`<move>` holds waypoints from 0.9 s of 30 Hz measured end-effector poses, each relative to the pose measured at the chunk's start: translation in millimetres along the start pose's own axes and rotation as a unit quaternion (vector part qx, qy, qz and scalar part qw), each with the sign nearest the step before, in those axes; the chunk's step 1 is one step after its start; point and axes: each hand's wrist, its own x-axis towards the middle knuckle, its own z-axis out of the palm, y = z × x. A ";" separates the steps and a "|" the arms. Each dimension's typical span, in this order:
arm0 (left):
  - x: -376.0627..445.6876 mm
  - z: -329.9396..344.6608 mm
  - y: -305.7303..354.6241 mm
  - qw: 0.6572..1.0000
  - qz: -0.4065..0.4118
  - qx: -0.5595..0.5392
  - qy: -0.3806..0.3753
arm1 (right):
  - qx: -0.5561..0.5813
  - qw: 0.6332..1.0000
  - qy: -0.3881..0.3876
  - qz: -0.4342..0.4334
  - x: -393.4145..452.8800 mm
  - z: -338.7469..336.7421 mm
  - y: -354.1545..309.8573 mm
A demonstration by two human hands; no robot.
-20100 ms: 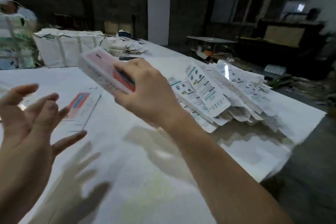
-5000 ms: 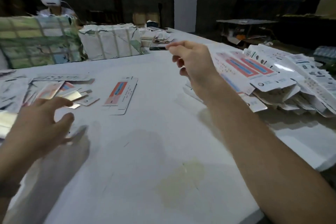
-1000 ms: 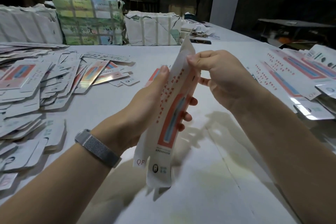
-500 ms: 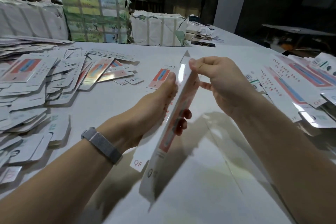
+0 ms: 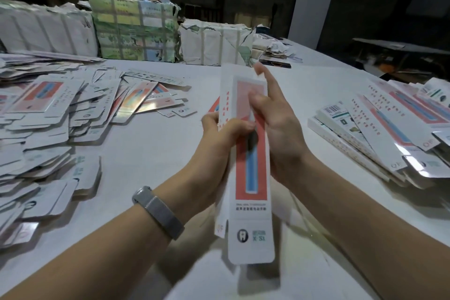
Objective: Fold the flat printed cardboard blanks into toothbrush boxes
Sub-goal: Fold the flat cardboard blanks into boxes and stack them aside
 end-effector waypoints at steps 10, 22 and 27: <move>15.4 -14.7 4.0 0.961 0.203 0.179 0.046 | -0.039 0.999 0.024 -0.020 -1.4 2.8 0.8; 13.1 -17.2 -0.9 0.947 0.237 0.216 0.002 | -0.103 0.993 0.038 -0.047 -6.7 5.5 6.0; 10.8 -14.6 -0.7 0.962 0.212 0.171 -0.008 | -0.102 0.993 0.044 -0.038 -3.9 1.9 3.1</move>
